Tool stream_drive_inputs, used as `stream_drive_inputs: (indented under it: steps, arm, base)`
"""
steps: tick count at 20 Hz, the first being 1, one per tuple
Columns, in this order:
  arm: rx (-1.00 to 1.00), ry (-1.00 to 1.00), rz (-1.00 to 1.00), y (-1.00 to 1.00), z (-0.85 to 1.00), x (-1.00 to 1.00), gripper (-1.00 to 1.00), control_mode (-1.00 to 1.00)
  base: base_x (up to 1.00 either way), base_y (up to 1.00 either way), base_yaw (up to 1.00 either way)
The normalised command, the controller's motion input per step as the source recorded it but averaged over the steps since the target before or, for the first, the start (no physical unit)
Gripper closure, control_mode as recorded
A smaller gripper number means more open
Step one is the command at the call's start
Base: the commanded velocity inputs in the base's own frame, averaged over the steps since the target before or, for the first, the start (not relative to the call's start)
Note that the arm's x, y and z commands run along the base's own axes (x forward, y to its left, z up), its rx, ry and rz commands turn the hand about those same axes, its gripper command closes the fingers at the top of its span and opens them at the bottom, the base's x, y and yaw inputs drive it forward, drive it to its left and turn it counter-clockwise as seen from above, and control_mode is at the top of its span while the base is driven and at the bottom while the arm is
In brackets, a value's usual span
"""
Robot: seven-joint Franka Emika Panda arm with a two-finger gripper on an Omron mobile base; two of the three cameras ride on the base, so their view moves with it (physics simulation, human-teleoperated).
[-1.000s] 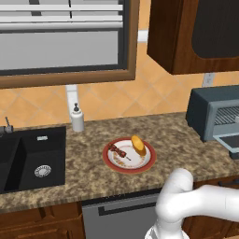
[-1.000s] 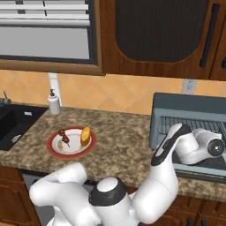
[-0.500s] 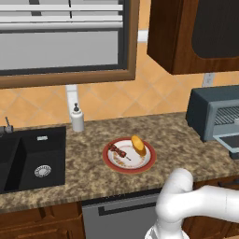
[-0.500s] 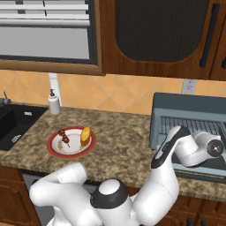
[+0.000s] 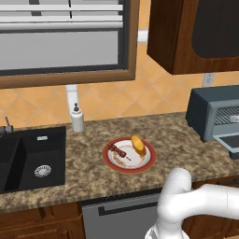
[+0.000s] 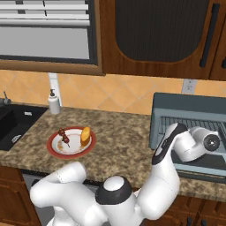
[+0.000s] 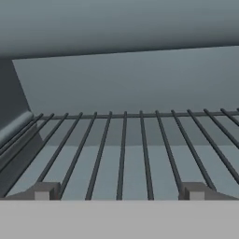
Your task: Pick up the kebab skewer and baguette bread, and place them inside the toaster oven. Close the toaster oven door and start by setting the timer.
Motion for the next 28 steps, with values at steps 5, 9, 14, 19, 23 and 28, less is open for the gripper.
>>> stream_drive_inputs:
  steps: [5, 9, 14, 19, 23, 28]
  arm:
    - [0.0, 0.06, 0.0, -0.02, -0.23, 0.0, -1.0, -1.0]
    - [0.0, 0.05, 0.0, 0.0, -0.23, 0.0, -1.0, -1.0]
    - [0.0, 0.07, 0.0, 0.0, -0.47, -0.29, -1.0, -1.0]
    - [0.0, 0.02, 0.0, -0.02, -0.84, -0.66, -1.0, -1.0]
    - [0.0, 0.04, 0.0, 0.0, -0.83, -0.64, -1.0, -1.0]
    - [-0.03, 0.07, 0.0, 0.0, -0.7, -0.57, -1.0, -1.0]
  base:
    - [0.0, 0.0, 0.0]
    - [0.0, 0.0, 0.0]
    - [0.0, 0.0, 0.0]
    - [0.0, 0.0, 0.0]
    - [0.0, 0.0, 0.0]
    - [0.0, 0.0, 0.0]
